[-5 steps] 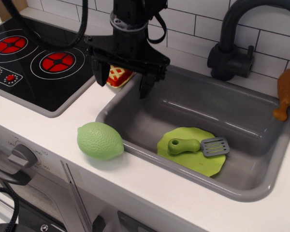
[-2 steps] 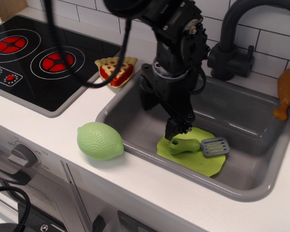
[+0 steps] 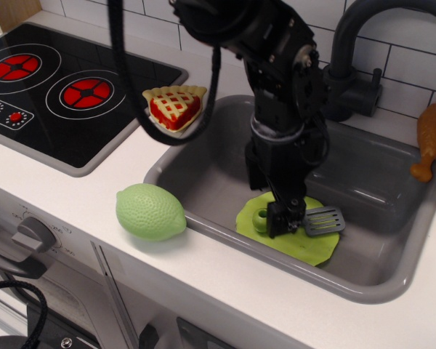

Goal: Take spatula off plate sink

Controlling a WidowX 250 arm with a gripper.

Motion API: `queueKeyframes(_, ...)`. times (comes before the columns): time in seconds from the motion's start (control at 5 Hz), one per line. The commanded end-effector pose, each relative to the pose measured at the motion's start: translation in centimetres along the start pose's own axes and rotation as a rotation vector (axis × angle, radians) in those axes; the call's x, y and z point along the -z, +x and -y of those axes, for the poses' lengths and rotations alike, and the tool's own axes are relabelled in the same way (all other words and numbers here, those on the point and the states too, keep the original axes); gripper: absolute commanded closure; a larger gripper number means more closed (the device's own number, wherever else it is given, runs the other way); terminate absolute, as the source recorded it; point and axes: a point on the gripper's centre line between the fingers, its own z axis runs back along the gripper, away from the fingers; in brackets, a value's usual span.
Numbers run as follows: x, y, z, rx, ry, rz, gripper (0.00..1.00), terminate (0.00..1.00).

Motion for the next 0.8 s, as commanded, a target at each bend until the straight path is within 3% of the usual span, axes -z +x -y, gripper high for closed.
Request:
queueKeyframes(0.0,0.6,0.5,0.4,0.023,0.026,0.029,0.0,0.0)
queueKeyframes(0.4,1.6,0.2,0.7,0.037,0.014,0.013,0.0,0.0)
queueKeyframes(0.6,1.5,0.4,0.7,0.017,0.009,0.002,1.0,0.0)
